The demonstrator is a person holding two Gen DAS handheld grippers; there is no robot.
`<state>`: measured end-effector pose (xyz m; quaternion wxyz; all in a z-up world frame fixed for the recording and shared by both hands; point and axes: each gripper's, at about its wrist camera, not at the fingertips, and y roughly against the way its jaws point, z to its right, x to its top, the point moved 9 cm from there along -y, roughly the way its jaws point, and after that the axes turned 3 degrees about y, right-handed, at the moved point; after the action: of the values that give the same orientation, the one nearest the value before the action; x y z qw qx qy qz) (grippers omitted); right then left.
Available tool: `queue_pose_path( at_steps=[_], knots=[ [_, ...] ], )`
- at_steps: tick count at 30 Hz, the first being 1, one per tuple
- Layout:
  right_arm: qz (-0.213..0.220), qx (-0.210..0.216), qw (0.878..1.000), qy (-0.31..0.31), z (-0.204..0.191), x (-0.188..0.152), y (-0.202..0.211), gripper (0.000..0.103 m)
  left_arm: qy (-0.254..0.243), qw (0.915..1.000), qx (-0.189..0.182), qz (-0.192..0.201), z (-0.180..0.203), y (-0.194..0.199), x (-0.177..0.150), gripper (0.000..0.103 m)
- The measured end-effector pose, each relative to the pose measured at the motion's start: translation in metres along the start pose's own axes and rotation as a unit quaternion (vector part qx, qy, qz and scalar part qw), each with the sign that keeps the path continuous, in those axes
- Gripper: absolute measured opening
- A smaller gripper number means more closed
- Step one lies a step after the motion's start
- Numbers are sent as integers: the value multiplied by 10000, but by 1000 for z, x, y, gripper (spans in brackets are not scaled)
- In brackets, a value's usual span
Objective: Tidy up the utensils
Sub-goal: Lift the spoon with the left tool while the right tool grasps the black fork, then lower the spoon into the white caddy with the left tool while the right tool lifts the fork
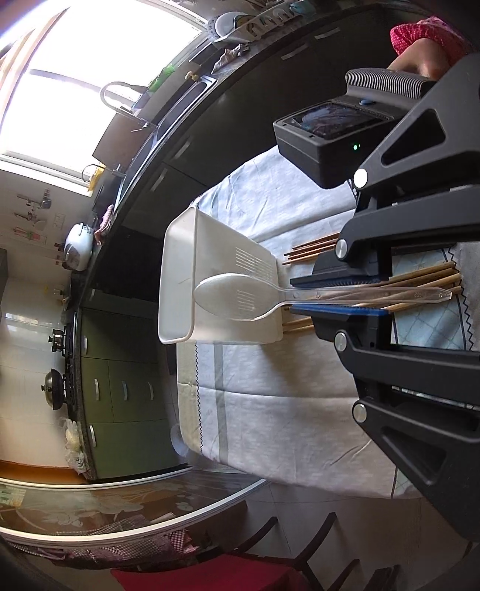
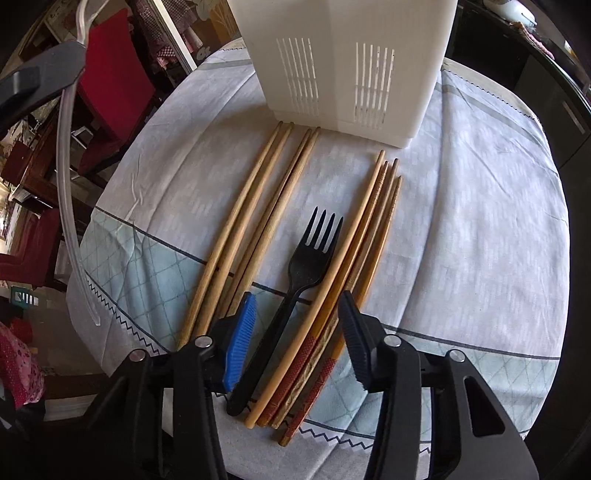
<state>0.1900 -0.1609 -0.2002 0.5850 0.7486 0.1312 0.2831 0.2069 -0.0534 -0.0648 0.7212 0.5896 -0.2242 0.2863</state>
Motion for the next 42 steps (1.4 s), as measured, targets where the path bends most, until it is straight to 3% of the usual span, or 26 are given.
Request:
queue_pose_path(
  at_steps=[6, 16, 21, 27, 32, 35, 42],
  knots=[
    [-270, -181, 9994, -84, -4, 1, -15, 21, -18, 10000, -62, 25, -5, 3, -2, 9],
    [-327, -635, 9974, -47, -10, 4, -28, 17, -96, 9998, -143, 108, -6, 10, -2, 9],
    [19, -866, 9962, 4, -12, 7, -25, 10, -77, 9998, -135, 149, -7, 11, 0, 9],
    [708, -390, 9964, -270, -12, 2, 6, 10, -93, 9993, -103, 334, -3, 15, 17, 9],
    [1746, -3, 9832, -535, -1, 1, 65, 10, -100, 9957, -24, 920, 5, 26, 67, 9],
    [2029, 109, 9771, -637, 2, -1, 79, 10, -73, 9897, -36, 1431, 12, 34, 104, 9],
    [2480, 335, 9641, -893, 22, -17, 106, 10, 24, 9616, 66, 2745, 18, 23, 176, 9]
  ],
)
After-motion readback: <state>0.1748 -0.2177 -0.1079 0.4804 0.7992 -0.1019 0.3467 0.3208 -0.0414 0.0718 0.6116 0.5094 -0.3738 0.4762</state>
